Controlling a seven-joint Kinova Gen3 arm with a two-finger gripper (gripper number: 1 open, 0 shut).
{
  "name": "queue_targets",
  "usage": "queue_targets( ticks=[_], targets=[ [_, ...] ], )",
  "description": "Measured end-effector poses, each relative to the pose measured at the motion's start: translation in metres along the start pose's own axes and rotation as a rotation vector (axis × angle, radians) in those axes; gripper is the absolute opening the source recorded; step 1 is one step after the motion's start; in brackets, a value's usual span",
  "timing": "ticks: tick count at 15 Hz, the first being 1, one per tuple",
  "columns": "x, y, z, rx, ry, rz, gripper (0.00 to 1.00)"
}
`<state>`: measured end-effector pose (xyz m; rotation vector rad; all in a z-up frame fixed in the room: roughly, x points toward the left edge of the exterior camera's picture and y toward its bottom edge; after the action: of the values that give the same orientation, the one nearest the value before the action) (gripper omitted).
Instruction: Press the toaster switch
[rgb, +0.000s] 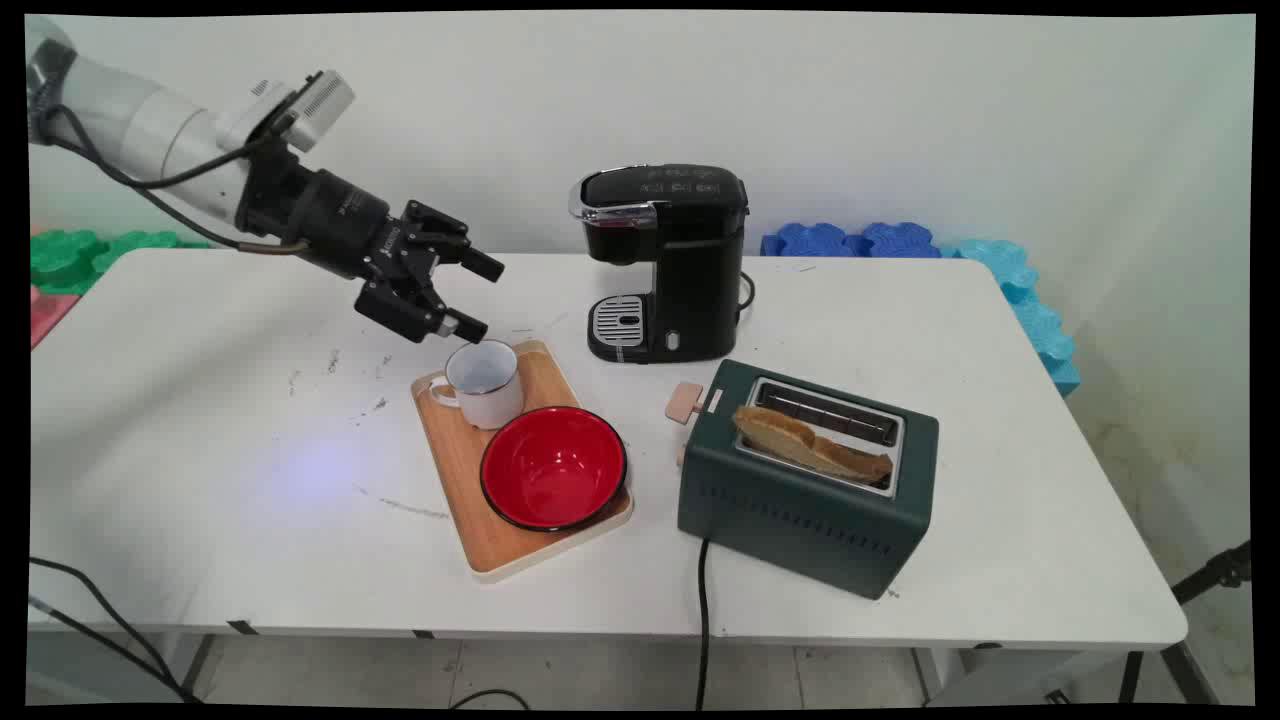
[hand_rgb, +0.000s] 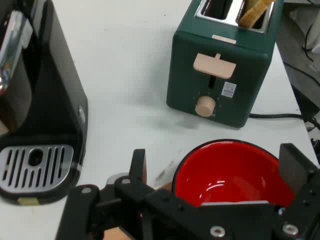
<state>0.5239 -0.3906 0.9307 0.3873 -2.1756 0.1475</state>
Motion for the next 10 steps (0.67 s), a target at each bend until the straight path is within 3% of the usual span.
queue_targets(
  ticks=[7,8,10],
  targets=[
    [0.028,-0.002,0.051,-0.026,0.017,0.060,1.00],
    [0.032,-0.002,0.062,-0.033,0.021,0.067,0.00],
    [0.039,-0.003,0.082,-0.050,0.027,0.087,0.00]
  ],
)
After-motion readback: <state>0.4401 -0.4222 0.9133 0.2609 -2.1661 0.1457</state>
